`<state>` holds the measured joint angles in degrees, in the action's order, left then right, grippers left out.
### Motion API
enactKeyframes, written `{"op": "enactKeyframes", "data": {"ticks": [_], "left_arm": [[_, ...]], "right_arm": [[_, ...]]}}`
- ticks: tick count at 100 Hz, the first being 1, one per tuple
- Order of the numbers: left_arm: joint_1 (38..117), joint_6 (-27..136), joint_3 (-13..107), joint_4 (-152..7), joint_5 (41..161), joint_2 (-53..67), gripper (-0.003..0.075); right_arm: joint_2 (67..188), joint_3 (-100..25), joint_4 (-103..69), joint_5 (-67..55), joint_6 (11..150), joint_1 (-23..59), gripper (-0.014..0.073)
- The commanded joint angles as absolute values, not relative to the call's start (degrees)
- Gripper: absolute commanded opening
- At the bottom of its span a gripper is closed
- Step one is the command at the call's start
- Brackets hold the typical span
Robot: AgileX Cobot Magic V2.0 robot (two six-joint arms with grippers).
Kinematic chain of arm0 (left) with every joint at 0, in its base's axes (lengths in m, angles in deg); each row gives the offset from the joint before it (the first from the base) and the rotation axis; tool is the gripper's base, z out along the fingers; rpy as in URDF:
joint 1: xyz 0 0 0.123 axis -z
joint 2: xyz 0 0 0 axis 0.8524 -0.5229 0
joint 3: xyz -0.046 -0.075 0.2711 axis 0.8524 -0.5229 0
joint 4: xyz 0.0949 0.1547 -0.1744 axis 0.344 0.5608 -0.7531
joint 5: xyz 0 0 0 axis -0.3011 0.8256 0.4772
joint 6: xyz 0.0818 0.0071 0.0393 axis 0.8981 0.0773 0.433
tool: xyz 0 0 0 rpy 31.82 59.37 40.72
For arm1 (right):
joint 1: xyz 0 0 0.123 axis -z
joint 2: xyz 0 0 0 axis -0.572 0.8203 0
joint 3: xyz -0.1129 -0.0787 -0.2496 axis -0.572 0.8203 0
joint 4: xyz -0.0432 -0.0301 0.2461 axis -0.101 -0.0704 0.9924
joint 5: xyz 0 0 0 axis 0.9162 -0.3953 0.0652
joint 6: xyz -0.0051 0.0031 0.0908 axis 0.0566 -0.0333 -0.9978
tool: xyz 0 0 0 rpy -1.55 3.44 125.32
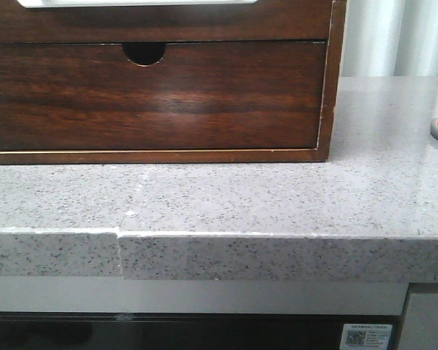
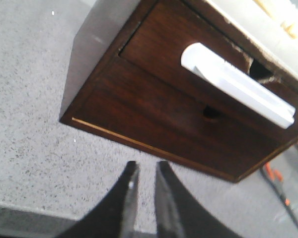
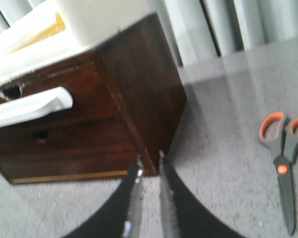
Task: Put scissors in drawer with both arms
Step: 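Grasp the white drawer handle with the left gripper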
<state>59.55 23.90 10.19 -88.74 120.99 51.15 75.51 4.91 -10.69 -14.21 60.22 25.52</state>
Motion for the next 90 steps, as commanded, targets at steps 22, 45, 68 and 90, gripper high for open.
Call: {"op": "enactKeyframes", "data": {"ticks": [22, 45, 68, 90], "left_arm": [[59.48, 34.79, 22.23, -111.54, 132.11, 30.94, 0.0519], [59.48, 43.41, 23.01, -139.7, 133.21, 20.02, 0.0362], [59.48, 43.77, 24.47, -144.32, 137.24, 11.48, 0.0359], [62.32, 46.39, 28.62, -147.31, 137.43, 5.77, 0.0359]], "right_arm": [[83.85, -0.49, -11.08, -16.39, 60.98, 25.67, 0.0546], [83.85, -0.49, -11.08, -16.39, 60.98, 25.67, 0.0545], [83.85, -0.49, -11.08, -16.39, 60.98, 25.67, 0.0545], [83.85, -0.49, -11.08, -16.88, 60.98, 25.67, 0.0545]]}}
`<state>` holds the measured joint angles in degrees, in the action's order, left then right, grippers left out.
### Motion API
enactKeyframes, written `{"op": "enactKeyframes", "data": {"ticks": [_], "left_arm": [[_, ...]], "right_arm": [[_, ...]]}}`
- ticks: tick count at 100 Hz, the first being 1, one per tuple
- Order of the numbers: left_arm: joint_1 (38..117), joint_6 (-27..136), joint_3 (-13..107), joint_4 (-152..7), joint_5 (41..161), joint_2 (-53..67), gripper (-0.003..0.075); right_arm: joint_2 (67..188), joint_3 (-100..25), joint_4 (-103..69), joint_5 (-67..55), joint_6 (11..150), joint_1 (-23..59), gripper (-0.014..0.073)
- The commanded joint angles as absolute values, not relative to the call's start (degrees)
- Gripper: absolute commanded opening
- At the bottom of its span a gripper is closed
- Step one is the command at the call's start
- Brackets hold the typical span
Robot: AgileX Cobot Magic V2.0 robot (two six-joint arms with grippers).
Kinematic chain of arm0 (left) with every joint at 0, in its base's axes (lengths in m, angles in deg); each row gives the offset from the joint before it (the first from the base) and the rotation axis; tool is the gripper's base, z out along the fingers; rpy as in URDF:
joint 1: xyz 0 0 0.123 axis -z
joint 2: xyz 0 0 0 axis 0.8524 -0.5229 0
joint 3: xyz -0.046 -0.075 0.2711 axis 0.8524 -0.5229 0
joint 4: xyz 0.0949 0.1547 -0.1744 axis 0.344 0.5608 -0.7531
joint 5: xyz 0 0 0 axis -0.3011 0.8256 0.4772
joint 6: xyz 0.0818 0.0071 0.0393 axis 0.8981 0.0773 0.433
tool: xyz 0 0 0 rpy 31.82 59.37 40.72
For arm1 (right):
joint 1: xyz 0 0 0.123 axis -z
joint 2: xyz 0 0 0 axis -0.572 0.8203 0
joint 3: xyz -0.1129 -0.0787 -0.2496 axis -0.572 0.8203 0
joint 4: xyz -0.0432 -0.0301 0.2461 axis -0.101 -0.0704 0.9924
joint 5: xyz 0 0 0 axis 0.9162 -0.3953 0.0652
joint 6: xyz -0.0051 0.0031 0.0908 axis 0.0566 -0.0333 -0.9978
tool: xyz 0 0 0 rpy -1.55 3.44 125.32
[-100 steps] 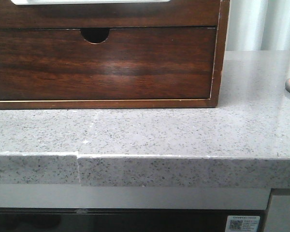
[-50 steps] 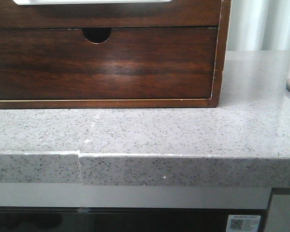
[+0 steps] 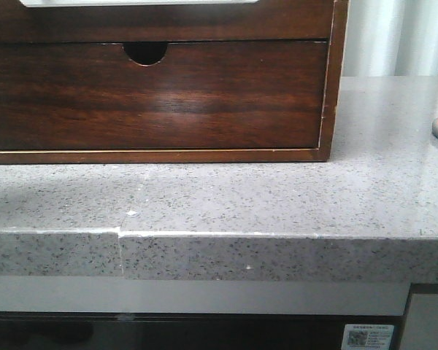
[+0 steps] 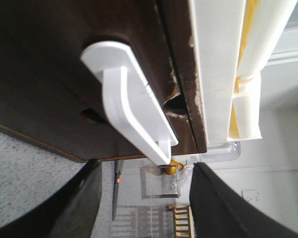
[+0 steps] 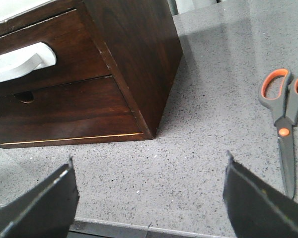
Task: Put scissors in drawer with both arms
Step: 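Grasp the white drawer handle with the left gripper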
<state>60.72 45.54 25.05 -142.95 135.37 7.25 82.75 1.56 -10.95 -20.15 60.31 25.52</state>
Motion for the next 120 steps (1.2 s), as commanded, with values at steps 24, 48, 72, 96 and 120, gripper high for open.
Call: {"op": "enactKeyframes", "data": {"ticks": [24, 48, 72, 96, 120], "left_arm": [[66.54, 46.42, 32.47, -148.84, 135.25, -1.09, 0.0359], [67.48, 46.66, 33.86, -148.99, 134.55, -5.77, 0.0298], [67.48, 49.13, 33.86, -149.09, 134.2, -6.37, -0.0019], [72.11, 49.13, 33.11, -149.09, 129.85, -1.29, -0.0019], [82.84, 49.13, 28.24, -149.09, 122.96, 7.92, -0.0019]], "right_arm": [[83.85, -0.49, -11.08, -17.1, 60.98, 25.67, 0.0545], [83.85, -0.49, -11.08, -17.81, 60.98, 25.67, 0.0545], [83.85, -0.49, -11.08, -18.27, 60.98, 25.67, 0.0545], [83.85, -0.49, -11.08, -18.32, 60.98, 25.67, 0.0545], [83.85, -0.49, -11.08, -17.92, 60.98, 25.67, 0.0545]]}}
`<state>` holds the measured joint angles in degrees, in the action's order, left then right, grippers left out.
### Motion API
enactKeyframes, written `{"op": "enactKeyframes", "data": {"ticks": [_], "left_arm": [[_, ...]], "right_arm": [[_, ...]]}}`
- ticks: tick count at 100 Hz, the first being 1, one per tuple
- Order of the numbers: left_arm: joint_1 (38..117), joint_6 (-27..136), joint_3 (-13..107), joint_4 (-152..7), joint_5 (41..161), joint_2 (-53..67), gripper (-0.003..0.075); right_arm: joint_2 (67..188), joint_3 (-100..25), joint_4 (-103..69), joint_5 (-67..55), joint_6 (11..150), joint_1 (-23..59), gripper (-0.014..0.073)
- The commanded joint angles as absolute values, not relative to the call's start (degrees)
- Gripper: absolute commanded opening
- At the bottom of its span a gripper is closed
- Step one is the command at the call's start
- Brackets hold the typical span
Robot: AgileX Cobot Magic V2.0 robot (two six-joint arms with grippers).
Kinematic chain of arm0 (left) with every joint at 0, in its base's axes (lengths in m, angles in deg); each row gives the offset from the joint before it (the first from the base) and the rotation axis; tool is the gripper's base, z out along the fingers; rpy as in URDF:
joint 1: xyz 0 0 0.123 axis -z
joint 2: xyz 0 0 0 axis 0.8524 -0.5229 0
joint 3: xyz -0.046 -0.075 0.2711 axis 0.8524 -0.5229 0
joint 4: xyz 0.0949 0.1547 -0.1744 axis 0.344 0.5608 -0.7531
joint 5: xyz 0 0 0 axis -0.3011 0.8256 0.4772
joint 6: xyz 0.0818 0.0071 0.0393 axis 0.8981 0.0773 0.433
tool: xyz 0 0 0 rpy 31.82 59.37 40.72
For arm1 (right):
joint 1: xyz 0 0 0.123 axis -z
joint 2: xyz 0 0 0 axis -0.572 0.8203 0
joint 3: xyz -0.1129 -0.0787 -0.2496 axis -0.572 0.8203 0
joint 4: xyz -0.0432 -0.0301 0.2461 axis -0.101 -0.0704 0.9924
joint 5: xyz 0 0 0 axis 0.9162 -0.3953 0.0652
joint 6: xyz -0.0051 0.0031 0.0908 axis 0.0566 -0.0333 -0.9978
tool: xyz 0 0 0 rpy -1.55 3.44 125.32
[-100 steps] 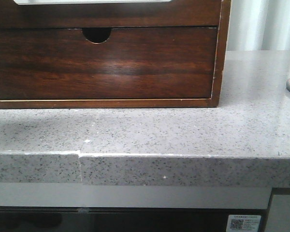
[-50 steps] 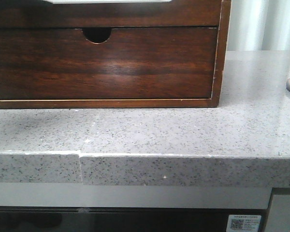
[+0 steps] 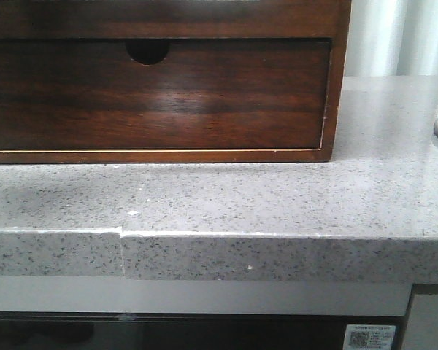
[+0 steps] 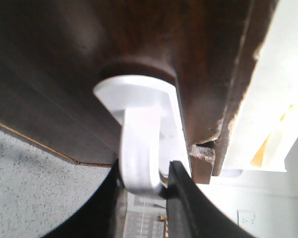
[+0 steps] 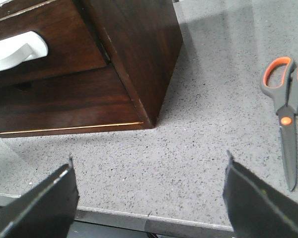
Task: Put scissors in drawer with both arms
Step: 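Grasp the white drawer handle with the left gripper, then pull the drawer open with the left gripper, away from the box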
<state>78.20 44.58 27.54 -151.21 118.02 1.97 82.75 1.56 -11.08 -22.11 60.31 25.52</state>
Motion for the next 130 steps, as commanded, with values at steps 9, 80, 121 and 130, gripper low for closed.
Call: {"op": "enactKeyframes", "data": {"ticks": [9, 80, 121, 130], "left_arm": [[86.92, 49.13, 25.82, -149.2, 118.39, 11.03, -0.0019], [93.77, 53.07, 20.26, -153.05, 112.15, 16.25, 0.068], [93.77, 55.49, 20.26, -135.68, 111.6, 33.57, 0.0462], [93.77, 55.49, 20.26, -129.18, 111.6, 37.38, 0.027]], "right_arm": [[83.85, -0.49, -11.08, -17.01, 60.98, 25.67, 0.0545], [83.85, -0.49, -11.08, -16.17, 60.98, 25.67, 0.0545], [88.69, -3.5, -11.37, -15.21, 60.98, 25.67, 0.0545], [93.18, -6.31, -13.17, -15.64, 60.98, 25.88, 0.0545]]}}
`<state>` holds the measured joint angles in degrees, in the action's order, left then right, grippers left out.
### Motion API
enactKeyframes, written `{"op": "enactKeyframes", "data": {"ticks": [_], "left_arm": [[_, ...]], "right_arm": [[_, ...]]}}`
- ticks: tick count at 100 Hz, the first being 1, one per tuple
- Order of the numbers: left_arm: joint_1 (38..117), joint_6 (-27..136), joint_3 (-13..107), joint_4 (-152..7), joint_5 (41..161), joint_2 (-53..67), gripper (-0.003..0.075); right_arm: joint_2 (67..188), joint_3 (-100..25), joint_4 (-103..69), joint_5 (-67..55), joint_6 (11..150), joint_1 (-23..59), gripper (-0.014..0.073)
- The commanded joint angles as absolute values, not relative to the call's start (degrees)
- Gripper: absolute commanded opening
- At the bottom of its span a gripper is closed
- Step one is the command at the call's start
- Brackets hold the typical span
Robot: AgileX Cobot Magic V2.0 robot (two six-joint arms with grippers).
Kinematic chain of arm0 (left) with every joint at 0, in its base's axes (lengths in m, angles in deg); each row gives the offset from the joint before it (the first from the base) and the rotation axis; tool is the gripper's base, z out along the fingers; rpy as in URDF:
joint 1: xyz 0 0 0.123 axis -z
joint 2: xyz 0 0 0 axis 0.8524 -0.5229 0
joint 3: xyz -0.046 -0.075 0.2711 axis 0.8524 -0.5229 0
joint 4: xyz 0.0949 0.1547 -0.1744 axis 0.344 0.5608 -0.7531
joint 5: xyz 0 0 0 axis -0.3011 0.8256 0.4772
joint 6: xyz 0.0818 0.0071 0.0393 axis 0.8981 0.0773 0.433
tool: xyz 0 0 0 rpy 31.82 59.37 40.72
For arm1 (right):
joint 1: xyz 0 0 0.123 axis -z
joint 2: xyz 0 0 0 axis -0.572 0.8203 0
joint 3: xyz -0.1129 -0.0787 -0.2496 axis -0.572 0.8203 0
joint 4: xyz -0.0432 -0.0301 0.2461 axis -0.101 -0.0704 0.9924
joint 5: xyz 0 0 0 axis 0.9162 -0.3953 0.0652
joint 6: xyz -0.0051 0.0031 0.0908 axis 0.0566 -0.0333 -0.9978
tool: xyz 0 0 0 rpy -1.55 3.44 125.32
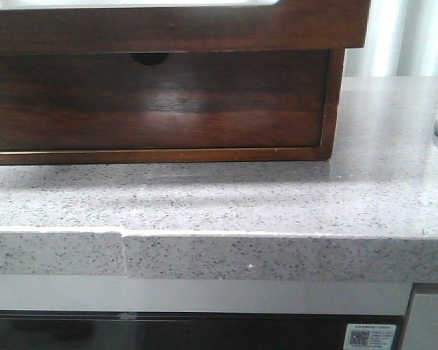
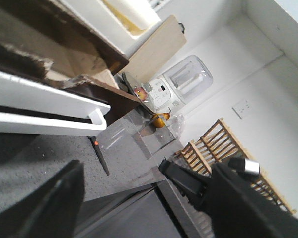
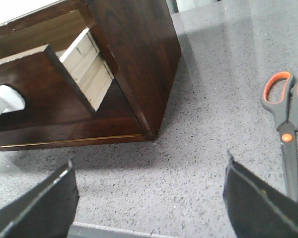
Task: Put scissors in drawer with both arms
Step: 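Pull the drawer open with the left gripper, away from the box, then grasp the orange-handled grey scissors with the right gripper and lift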
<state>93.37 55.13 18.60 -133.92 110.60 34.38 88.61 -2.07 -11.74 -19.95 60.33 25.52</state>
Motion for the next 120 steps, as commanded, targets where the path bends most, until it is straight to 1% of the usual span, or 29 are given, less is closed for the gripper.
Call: {"op": "enactKeyframes", "data": {"ticks": [1, 2, 4, 5, 6, 9, 11, 12, 13, 39, 51, 65, 81, 99, 106, 120], "left_arm": [[93.77, 55.49, 20.26, -128.74, 111.6, 37.63, 0.0253], [93.77, 55.49, 20.26, -127.86, 111.6, 38.09, 0.0218], [93.77, 55.49, 20.26, -126.57, 111.6, 38.54, 0.0183], [93.77, 55.49, 20.26, -126.09, 111.6, 38.97, 0.0147], [93.77, 55.49, 20.26, -125.61, 111.6, 39.18, 0.013], [93.77, 55.49, 20.26, -123.28, 111.6, 40.12, 0.0045], [93.77, 55.49, 20.26, -121.9, 111.6, 40.46, 0.0014], [93.77, 55.49, 20.26, -121.45, 111.6, 40.78, -0.0015], [93.77, 55.49, 20.26, -120.98, 111.6, 40.94, -0.002], [93.77, 55.49, 20.26, -106.19, 112.38, 43.45, -0.0019], [93.77, 55.49, 20.26, -105.3, 112.69, 43.45, -0.0019], [93.77, 55.49, 20.26, -105.3, 112.69, 43.45, -0.0019], [93.77, 55.49, 20.26, -105.3, 112.69, 43.45, -0.0019], [93.77, 55.49, 20.26, -105.3, 112.69, 43.45, -0.0019], [93.77, 55.49, 20.26, -105.3, 112.69, 43.45, -0.0019], [93.77, 55.49, 20.26, -105.3, 112.69, 43.45, -0.0019]], "right_arm": [[93.58, -6.89, -13.61, -15.78, 60.98, 25.88, 0.0545], [94.4, -7.19, -13.79, -16.06, 60.98, 26.07, 0.0545], [95.66, -8.18, -14.22, -16.41, 60.98, 26.19, 0.0545], [96.09, -8.84, -14.57, -16.76, 60.98, 26.35, 0.0545], [96.99, -9.19, -14.73, -16.94, 60.98, 26.43, 0.0545], [98.84, -10.62, -15.46, -17.95, 60.98, 26.92, 0.0545], [100.28, -11.72, -16.07, -18.42, 60.98, 27.15, 0.0545], [100.77, -12.47, -16.48, -18.95, 60.98, 27.38, 0.0545], [101.73, -12.86, -16.7, -19.21, 60.98, 27.5, 0.0545], [120.26, -25.43, -18.7, -29.53, 60.98, 35.34, 0.0545], [128.62, -29.45, -18.95, -33.12, 60.98, 39.26, 0.0544], [137.62, -32.94, -22.97, -36.24, 60.99, 39.71, 0.0543], [144.49, -33.87, -25.59, -34.38, 60.99, 39.72, 0.0543], [148.09, -33.87, -28.34, -29.15, 60.99, 39.72, 0.0542], [148.98, -33.96, -29.89, -28.18, 60.99, 39.72, 0.0521], [150.82, -33.96, -31.16, -27.85, 60.99, 39.72, 0.045]]}}
